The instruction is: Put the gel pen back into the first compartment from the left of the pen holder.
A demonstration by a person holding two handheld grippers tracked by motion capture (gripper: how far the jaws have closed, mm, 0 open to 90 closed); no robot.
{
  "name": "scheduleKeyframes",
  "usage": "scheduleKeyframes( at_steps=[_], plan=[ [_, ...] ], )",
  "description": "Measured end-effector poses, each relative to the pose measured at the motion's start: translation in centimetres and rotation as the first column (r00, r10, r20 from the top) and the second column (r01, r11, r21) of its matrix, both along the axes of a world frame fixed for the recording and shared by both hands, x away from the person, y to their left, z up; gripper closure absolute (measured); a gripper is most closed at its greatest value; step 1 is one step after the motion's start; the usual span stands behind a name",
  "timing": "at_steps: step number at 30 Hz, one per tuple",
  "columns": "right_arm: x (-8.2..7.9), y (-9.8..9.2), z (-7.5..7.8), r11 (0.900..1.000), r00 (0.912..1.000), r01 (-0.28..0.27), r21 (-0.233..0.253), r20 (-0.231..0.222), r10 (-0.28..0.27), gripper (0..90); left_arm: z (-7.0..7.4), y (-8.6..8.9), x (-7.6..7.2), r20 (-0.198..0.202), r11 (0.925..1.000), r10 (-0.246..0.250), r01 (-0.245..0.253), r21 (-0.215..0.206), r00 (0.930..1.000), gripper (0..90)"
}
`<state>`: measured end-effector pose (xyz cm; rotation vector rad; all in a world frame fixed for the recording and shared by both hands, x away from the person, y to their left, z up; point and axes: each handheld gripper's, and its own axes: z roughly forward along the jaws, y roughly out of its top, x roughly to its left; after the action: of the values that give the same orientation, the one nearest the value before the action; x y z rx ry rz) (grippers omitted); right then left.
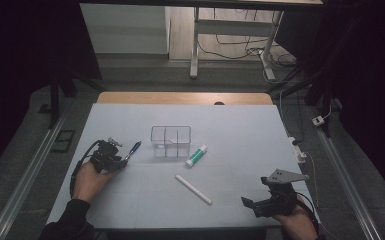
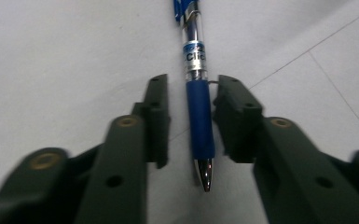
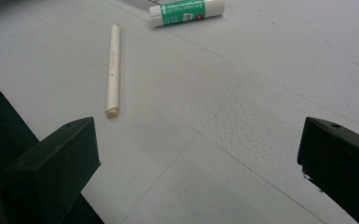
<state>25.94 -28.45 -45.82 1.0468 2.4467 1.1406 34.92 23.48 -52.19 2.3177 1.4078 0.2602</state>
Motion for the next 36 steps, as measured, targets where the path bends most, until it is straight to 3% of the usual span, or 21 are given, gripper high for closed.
scheduleKeyframes(
  at_steps=[2,7,13,21,26,36],
  plan=[
    [0.0,0.0,0.0,1.0,1.0,-0.003,0.003,-0.002,0.003,0.0,0.1,-0.1,0.0,-0.008,0.9998,0.018,-0.018,0.002,0.9998,78.7],
    [0.0,0.1,-0.1,1.0,1.0,-0.009,-0.003,0.0,0.009,0.0,0.1,0.0,0.1,-0.015,0.9999,0.015,-0.015,-0.003,0.9998,79.4],
    [0.0,0.2,-0.1,1.0,0.9999,-0.017,-0.016,0.0,0.017,0.0,0.3,0.4,0.1,-0.02,0.9984,0.01,-0.011,-0.055,0.9998,79.6],
    [0.0,0.3,0.0,0.999,0.9997,-0.023,-0.023,0.003,0.023,0.0,1.5,0.6,-0.5,0.012,0.9943,-0.002,0.003,-0.107,0.9999,79.7],
    [-0.1,0.5,0.0,0.999,0.9994,-0.032,-0.025,0.01,0.032,0.0,2.6,0.8,-1.1,0.046,0.9875,-0.012,0.019,-0.156,0.9989,79.6],
    [0.0,0.6,0.3,0.999,0.9984,-0.046,-0.014,0.03,0.047,0.0,5.2,0.4,-2.4,0.136,0.9801,-0.033,0.059,-0.19,0.9902,79.6]
  ],
)
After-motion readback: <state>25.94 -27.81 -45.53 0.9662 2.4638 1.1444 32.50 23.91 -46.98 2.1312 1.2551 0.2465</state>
